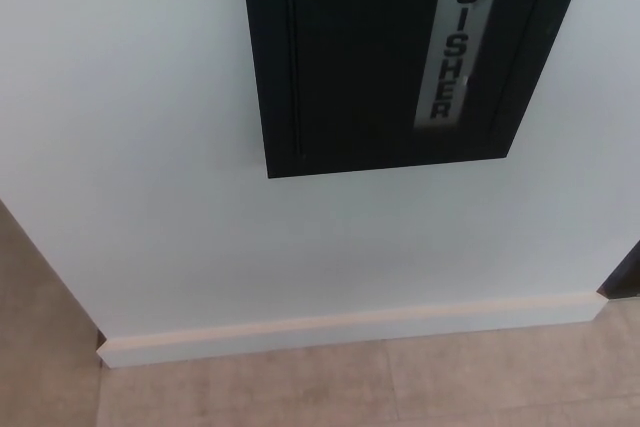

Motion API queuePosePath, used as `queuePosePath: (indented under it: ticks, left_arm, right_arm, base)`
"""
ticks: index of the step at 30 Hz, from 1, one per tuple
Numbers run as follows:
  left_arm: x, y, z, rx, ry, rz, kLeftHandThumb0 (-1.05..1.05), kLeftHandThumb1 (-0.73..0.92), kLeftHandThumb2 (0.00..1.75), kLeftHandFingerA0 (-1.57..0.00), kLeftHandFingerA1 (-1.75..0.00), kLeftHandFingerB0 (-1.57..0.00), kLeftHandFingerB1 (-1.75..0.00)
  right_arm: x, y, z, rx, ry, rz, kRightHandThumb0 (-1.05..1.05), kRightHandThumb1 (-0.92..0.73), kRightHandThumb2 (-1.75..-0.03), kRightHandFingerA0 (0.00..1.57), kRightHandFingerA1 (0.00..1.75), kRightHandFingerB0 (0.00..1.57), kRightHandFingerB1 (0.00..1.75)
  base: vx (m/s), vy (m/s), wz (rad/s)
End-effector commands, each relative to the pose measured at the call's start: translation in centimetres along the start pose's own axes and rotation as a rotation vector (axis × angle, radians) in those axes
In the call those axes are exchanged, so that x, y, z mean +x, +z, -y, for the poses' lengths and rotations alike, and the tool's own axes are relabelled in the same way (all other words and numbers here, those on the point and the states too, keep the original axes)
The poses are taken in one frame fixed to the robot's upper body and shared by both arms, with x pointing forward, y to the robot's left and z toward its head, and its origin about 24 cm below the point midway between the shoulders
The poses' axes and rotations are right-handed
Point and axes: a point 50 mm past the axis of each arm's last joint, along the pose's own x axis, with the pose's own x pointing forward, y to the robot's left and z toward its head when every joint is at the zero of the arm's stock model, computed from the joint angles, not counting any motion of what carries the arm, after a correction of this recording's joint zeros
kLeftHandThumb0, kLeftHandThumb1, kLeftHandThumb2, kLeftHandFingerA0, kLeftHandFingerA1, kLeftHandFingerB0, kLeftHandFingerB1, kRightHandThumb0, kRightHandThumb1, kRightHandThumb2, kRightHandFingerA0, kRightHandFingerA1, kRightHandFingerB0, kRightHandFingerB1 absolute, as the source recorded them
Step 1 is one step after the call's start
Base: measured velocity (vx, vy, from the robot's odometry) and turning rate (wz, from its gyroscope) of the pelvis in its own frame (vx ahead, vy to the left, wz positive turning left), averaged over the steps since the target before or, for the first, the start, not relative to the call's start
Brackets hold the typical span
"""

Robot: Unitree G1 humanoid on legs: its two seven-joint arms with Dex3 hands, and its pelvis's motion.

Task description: The robot wallks towards the fire extinguisher and uses its left hand to push the door to the right and close it

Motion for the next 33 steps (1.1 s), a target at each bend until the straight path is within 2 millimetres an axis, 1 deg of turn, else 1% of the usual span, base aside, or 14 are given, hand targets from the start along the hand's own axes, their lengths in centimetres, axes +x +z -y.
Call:
queuePosePath:
  ticks: [1, 12, 13, 15, 18, 19, 20, 21, 24, 25, 26, 27, 32, 33]
  left_arm:
    - [-0.1, 0.3, -0.3, 0.009, 0.013, 0.03, -0.46, 0.58, 0.57, -0.43, -0.46, -0.36, -0.33]
    - [-0.2, -0.1, -0.2, 0.017, -0.005, 0.027, -0.46, 0.59, 0.58, -0.46, -0.44, -0.33, -0.34]
    - [-0.2, -0.1, -0.1, 0.026, -0.002, 0.026, -0.51, 0.47, 0.77, -0.33, -0.52, -0.29, -0.45]
    - [-0.2, -0.1, -0.1, 0.032, 0.0, 0.026, -0.45, 0.59, 0.58, -0.35, -0.43, -0.35, -0.34]
    - [-0.2, -0.1, -0.2, 0.035, 0.001, 0.026, -0.45, 0.59, 0.58, -0.35, -0.43, -0.35, -0.34]
    - [-0.2, -0.1, -0.2, 0.037, 0.003, 0.022, -0.54, 0.46, 0.78, -0.35, -0.52, -0.28, -0.45]
    - [-0.2, -0.1, -0.2, 0.04, 0.004, 0.017, -0.54, 0.46, 0.78, -0.35, -0.52, -0.28, -0.45]
    - [0.7, 1.3, 0.8, 0.033, 0.005, 0.017, -0.51, 0.53, 0.56, -0.44, -0.52, -0.37, -0.37]
    - [2.0, 3.5, 2.4, 0.027, 0.007, 0.018, -0.51, 0.53, 0.56, -0.44, -0.52, -0.37, -0.37]
    - [2.1, 3.6, 2.4, 0.025, 0.008, 0.016, -0.53, 0.43, 0.78, -0.35, -0.58, -0.31, -0.49]
    - [2.1, 3.7, 2.4, 0.024, 0.008, 0.015, -0.53, 0.43, 0.78, -0.35, -0.58, -0.31, -0.49]
    - [2.1, 3.7, 2.5, 0.016, 0.008, 0.017, -0.48, 0.56, 0.57, -0.39, -0.53, -0.38, -0.38]
    - [2.2, 3.8, 2.5, 0.012, 0.009, 0.017, -0.48, 0.56, 0.57, -0.39, -0.53, -0.38, -0.38]
    - [2.2, 3.9, 2.6, 0.012, 0.007, 0.022, -0.49, 0.53, 0.56, -0.51, -0.57, -0.37, -0.38]
  right_arm:
    - [-0.2, -0.7, 0.4, 0.029, -0.033, -0.04, -0.59, -0.37, -0.75, 0.3, 0.62, 0.22, 0.48]
    - [-0.4, -1.2, 0.2, 0.052, -0.026, -0.049, -0.61, -0.37, -0.76, 0.32, 0.63, 0.21, 0.48]
    - [-0.5, -1.1, 0.2, 0.049, -0.027, -0.046, -0.6, -0.37, -0.75, 0.29, 0.63, 0.21, 0.48]
    - [-0.5, -1.1, 0.2, 0.051, -0.029, -0.047, -0.56, -0.48, -0.54, 0.29, 0.59, 0.27, 0.38]
    - [-0.4, -1.1, 0.2, 0.055, -0.03, -0.05, -0.56, -0.48, -0.54, 0.29, 0.59, 0.27, 0.38]
    - [-0.4, -1.0, 0.3, 0.052, -0.03, -0.051, -0.58, -0.38, -0.75, 0.3, 0.6, 0.21, 0.46]
    - [-0.4, -1.0, 0.3, 0.048, -0.029, -0.051, -0.58, -0.38, -0.75, 0.3, 0.6, 0.21, 0.46]
    - [-0.4, -1.0, 0.4, 0.048, -0.029, -0.053, -0.58, -0.37, -0.74, 0.31, 0.61, 0.22, 0.47]
    - [-0.4, -1.0, 0.4, 0.048, -0.029, -0.056, -0.58, -0.37, -0.74, 0.31, 0.61, 0.22, 0.47]
    - [-0.4, -1.0, 0.3, 0.043, -0.025, -0.049, -0.58, -0.37, -0.75, 0.32, 0.62, 0.22, 0.47]
    - [-0.4, -1.0, 0.3, 0.042, -0.024, -0.047, -0.58, -0.37, -0.75, 0.32, 0.62, 0.22, 0.47]
    - [-0.4, -1.0, 0.3, 0.035, -0.022, -0.052, -0.59, -0.38, -0.75, 0.29, 0.6, 0.22, 0.46]
    - [-0.4, -1.0, 0.3, 0.032, -0.022, -0.054, -0.59, -0.38, -0.75, 0.29, 0.6, 0.22, 0.46]
    - [-0.3, -0.7, 0.5, 0.019, -0.022, -0.044, -0.63, -0.4, -0.78, 0.28, 0.62, 0.21, 0.48]
  base:
    - [0.0, 0.0, 0.0]
    - [0.0, 0.0, 0.0]
    - [0.0, 0.0, 0.0]
    - [0.0, 0.0, 0.0]
    - [0.0, 0.0, 0.0]
    - [0.0, 0.0, 0.0]
    - [0.0, 0.0, 0.0]
    - [0.0, 0.0, 0.0]
    - [0.0, 0.001, 0.03]
    - [0.0, 0.0, 0.0]
    - [0.0, 0.0, 0.0]
    - [0.0, 0.0, 0.0]
    - [0.0, 0.0, 0.0]
    - [0.0, 0.0, 0.0]
